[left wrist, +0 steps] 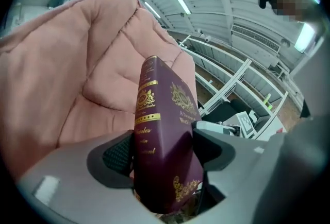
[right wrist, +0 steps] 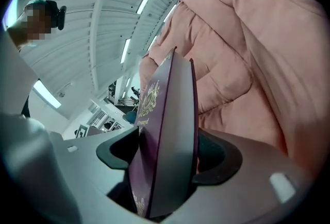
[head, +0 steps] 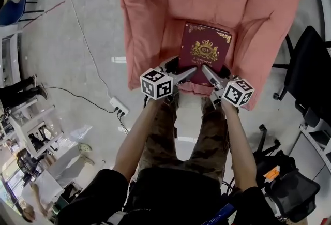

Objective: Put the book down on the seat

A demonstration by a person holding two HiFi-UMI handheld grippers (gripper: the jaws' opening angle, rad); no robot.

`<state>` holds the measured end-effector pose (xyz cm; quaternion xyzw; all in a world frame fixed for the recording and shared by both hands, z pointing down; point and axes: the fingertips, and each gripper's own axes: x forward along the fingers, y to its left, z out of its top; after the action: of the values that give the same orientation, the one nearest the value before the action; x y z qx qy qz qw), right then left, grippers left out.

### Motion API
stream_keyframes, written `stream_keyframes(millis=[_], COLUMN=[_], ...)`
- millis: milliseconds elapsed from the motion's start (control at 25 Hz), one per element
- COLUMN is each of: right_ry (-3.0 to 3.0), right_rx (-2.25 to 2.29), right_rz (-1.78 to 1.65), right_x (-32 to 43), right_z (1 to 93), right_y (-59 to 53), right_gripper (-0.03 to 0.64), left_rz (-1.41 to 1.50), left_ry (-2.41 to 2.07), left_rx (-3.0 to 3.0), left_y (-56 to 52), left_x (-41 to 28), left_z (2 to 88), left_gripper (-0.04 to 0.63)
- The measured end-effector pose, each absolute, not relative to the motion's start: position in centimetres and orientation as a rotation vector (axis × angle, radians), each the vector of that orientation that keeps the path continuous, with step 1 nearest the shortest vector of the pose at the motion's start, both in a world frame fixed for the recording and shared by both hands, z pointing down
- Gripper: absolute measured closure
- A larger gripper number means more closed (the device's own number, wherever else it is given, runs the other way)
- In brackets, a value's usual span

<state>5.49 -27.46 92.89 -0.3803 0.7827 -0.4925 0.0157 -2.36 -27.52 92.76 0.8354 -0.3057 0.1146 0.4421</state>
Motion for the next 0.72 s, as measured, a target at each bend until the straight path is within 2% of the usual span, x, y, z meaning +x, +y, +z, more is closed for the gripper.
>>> stream_keyframes(millis=[480, 720], right_ry=[2.382, 2.470], right_rx=[-1.298, -1.336], right_rz=[-1.542, -1.506], right_x=[7.2, 7.4], right_z=[100.2, 102.8], right_y=[-33.5, -37.1], right_gripper=[0.252, 0.249], left_rz=[0.152, 0.176], left_ry=[-0.908, -0.949], left_rx=[1.993, 2.006], left_y=[-33.2, -36.7], left_x=[-1.4, -1.5], left_z=[99.9, 102.7], left_gripper=[0.252, 0.253])
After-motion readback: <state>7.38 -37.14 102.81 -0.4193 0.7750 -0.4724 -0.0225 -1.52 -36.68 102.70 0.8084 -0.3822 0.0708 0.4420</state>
